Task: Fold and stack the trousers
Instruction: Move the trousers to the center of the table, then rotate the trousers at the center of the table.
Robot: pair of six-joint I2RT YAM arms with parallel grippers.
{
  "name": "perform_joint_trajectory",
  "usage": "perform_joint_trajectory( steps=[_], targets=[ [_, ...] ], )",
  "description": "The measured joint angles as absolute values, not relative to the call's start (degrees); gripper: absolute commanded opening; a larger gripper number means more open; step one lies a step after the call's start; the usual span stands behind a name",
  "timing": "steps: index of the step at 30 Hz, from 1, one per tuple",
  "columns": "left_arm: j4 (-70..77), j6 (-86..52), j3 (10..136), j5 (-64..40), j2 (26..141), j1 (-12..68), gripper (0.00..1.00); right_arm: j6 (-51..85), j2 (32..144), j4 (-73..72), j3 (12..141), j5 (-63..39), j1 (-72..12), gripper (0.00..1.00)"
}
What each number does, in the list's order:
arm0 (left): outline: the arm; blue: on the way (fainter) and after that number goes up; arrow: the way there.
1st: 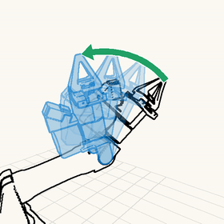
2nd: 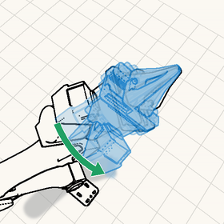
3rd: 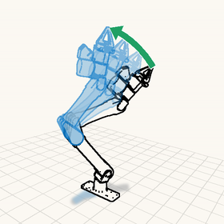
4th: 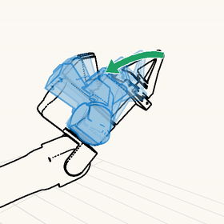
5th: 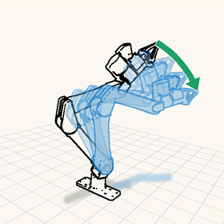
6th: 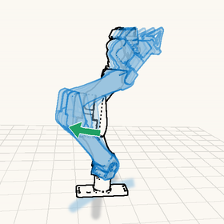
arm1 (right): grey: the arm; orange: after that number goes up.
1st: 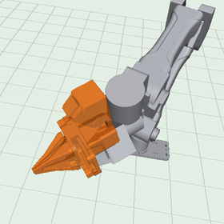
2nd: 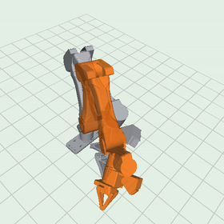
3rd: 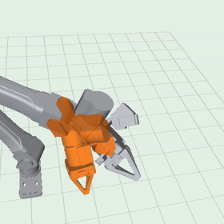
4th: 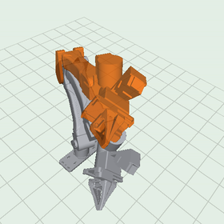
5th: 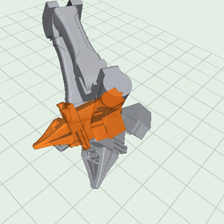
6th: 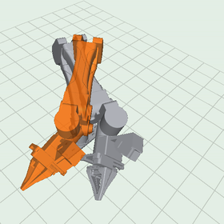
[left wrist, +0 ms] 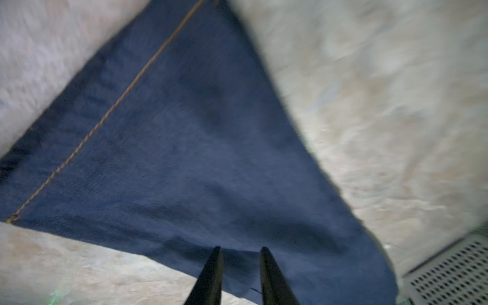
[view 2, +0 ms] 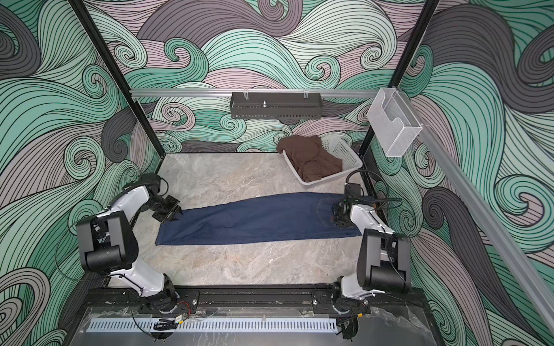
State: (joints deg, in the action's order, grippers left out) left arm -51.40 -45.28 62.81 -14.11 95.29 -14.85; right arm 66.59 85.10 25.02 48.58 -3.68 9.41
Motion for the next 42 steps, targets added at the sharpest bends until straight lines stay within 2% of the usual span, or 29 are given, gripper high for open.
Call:
perform_joint_trajectory(
  steps=[6, 12, 24, 27, 30, 35, 38, 42],
  targets=[
    [-50.13, -46.89, 59.66, -11.49, 98.65, -14.85, 0.21, 64.05, 87.46, 26.37, 49.58, -3.60, 12.73, 0.37],
    [-50.98, -47.83, 65.45, -8.21, 105.45, -14.96, 0.20, 62.11, 91.18, 27.00, 48.86, -3.75, 15.59, 0.37],
    [-57.80, -46.70, 97.56, -8.14, 126.21, -14.70, 0.23, 61.17, 89.36, 23.40, 45.28, -7.05, 18.52, 0.38],
    [-58.94, -45.50, 105.71, -8.32, 130.82, -14.63, 0.26, 61.01, 88.27, 22.02, 43.83, -7.55, 18.70, 0.38],
    [-59.44, -44.10, 109.89, -8.49, 132.70, -14.63, 0.35, 60.84, 86.39, 20.95, 41.91, -7.88, 18.85, 0.39],
    [-59.07, -42.70, 107.68, -9.67, 128.05, -14.66, 0.57, 61.01, 80.23, 24.23, 38.87, -7.97, 18.87, 0.49],
    [-58.17, -43.03, 99.42, -9.80, 117.89, -14.70, 0.62, 61.04, 75.09, 27.46, 39.31, -7.92, 18.48, 0.52],
    [-54.08, -46.35, 85.52, -11.09, 102.35, -15.38, 0.63, 60.60, 69.47, 29.85, 41.32, -7.90, 17.08, 0.52]
  ],
)
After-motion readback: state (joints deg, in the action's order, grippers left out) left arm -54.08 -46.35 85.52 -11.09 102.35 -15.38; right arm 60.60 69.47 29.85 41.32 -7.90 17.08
